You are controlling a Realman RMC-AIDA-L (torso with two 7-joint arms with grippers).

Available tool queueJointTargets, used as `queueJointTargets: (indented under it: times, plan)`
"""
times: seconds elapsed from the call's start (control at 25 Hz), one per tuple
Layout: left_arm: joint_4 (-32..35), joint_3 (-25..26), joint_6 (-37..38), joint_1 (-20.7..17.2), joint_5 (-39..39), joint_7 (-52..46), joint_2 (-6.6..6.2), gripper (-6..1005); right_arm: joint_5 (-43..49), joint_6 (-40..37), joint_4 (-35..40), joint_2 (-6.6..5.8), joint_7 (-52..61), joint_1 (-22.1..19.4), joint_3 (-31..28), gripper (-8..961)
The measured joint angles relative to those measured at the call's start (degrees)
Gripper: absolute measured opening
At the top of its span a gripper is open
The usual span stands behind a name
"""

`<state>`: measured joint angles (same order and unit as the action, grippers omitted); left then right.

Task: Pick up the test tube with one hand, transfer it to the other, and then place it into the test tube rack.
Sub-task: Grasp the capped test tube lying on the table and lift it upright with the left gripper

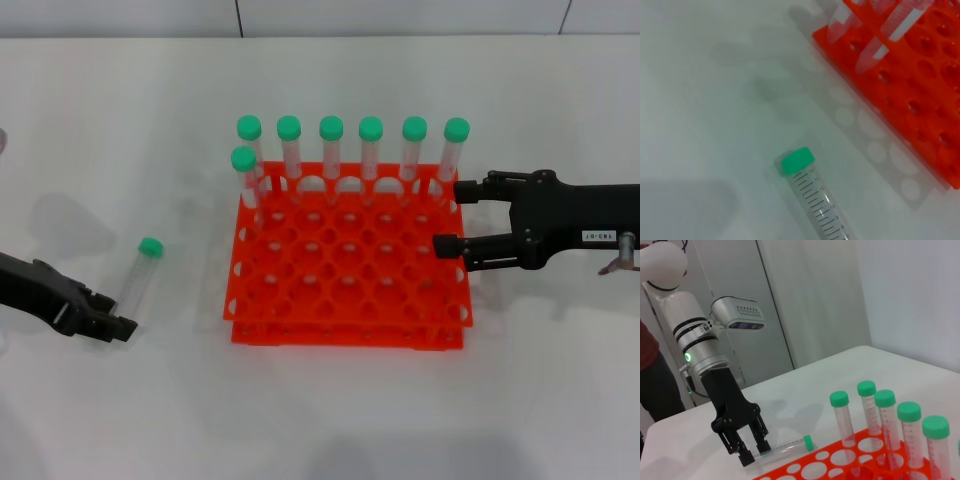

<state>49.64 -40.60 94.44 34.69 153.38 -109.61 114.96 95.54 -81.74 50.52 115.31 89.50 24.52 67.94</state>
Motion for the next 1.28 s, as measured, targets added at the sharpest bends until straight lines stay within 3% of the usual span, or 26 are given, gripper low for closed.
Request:
queueJointTargets:
  times: [0.64, 0.88, 1.28]
  plan:
    - [-0.2, 0.0, -0.8, 0.0, 0.0, -0.2, 0.09, 529, -0.1, 0.0, -0.1, 0.0, 0.0, -0.1, 0.2, 853]
    - [-0.2, 0.0, -1.6, 0.0, 0.9, -0.8, 0.14, 348, -0.2, 0.0, -0.1, 0.0, 0.0, -0.2, 0.1, 852]
    - [-0.2, 0.1, -1.9, 0.0, 1.2, -0.9, 0.27, 296, -0.2, 0.0, -0.1, -0.07, 0.0, -0.1, 0.0, 852]
